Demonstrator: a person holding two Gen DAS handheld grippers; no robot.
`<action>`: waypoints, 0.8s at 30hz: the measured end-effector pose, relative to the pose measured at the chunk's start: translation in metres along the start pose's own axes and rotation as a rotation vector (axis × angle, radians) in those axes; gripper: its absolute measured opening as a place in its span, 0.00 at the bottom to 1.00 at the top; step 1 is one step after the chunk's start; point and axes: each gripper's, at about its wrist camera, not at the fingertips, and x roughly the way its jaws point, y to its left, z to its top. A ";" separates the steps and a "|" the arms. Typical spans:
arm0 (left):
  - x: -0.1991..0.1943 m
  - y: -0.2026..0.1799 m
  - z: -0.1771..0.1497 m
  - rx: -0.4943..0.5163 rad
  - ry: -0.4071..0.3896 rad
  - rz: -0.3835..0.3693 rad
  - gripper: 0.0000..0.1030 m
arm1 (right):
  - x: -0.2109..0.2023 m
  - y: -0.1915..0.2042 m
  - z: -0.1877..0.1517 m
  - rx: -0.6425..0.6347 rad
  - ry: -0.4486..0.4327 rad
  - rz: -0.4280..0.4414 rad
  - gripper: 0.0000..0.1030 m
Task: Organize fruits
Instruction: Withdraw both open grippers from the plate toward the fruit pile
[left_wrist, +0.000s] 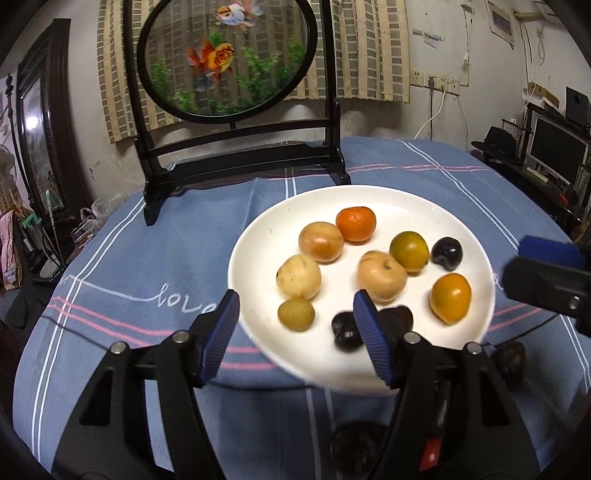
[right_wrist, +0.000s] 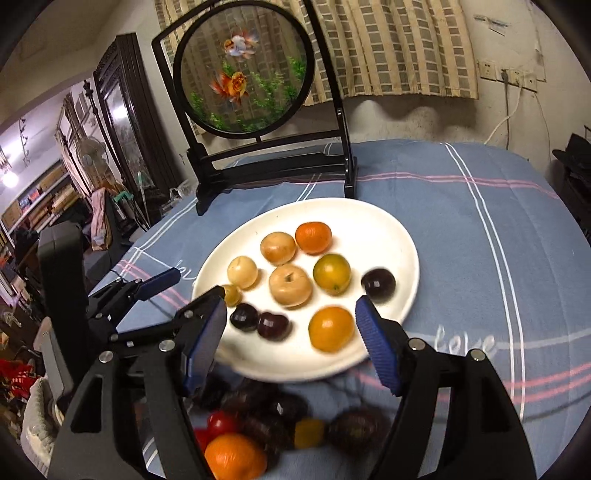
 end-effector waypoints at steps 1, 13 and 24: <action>-0.006 0.001 -0.004 -0.002 -0.002 -0.001 0.68 | -0.005 -0.001 -0.004 0.007 -0.004 0.002 0.71; -0.046 0.036 -0.053 -0.114 0.044 0.016 0.94 | -0.064 -0.031 -0.065 0.155 -0.058 -0.058 0.99; -0.045 0.008 -0.065 0.009 0.082 -0.059 0.95 | -0.059 -0.044 -0.068 0.236 -0.008 -0.048 0.99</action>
